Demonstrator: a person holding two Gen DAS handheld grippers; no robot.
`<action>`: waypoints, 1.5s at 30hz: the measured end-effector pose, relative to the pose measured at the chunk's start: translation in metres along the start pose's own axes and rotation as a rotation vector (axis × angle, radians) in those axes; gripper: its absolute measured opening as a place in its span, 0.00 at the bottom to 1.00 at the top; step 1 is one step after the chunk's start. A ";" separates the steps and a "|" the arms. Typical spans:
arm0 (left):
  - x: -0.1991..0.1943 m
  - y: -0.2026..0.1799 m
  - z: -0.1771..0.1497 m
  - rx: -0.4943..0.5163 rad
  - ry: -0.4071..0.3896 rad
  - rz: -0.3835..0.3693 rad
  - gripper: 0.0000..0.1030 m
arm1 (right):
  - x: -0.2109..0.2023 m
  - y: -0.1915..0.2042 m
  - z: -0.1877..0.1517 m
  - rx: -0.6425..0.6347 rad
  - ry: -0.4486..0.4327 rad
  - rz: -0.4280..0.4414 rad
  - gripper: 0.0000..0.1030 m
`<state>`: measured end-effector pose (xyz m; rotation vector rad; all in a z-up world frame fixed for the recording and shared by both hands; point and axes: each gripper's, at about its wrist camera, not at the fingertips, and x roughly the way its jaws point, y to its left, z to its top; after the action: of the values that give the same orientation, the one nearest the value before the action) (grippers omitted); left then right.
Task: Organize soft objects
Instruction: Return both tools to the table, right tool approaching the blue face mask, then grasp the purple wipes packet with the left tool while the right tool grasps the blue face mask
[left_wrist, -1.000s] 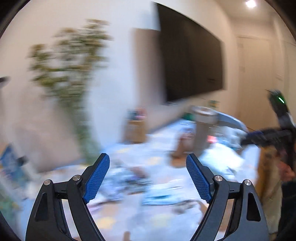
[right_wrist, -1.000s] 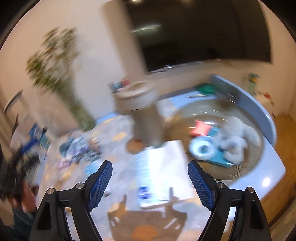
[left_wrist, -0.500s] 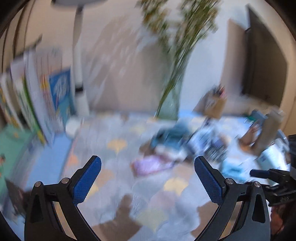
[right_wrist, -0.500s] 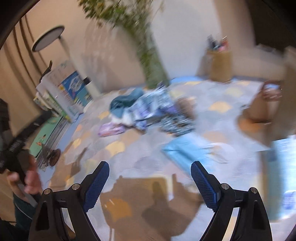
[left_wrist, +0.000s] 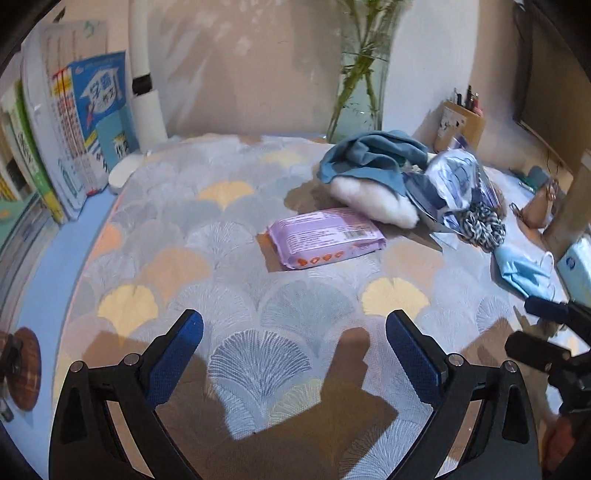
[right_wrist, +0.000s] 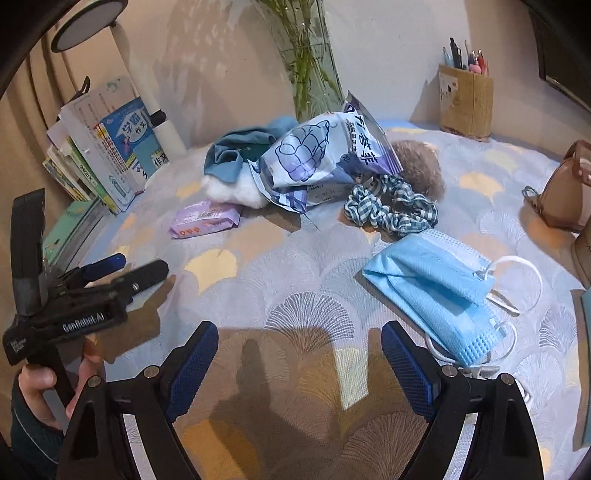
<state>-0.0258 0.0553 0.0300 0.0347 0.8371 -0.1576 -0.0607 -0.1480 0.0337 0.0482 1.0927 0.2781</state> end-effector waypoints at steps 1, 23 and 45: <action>-0.001 -0.002 -0.001 0.009 -0.004 0.006 0.96 | -0.002 0.000 0.000 0.001 -0.008 -0.002 0.86; 0.027 0.002 0.085 0.341 0.023 -0.149 0.96 | -0.009 -0.059 0.046 -0.130 0.084 -0.151 0.91; 0.063 -0.036 0.053 0.361 0.172 -0.256 0.65 | 0.025 -0.038 0.030 -0.211 0.174 -0.124 0.34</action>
<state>0.0495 0.0070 0.0201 0.2843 0.9742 -0.5523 -0.0159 -0.1759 0.0196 -0.2349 1.2285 0.2881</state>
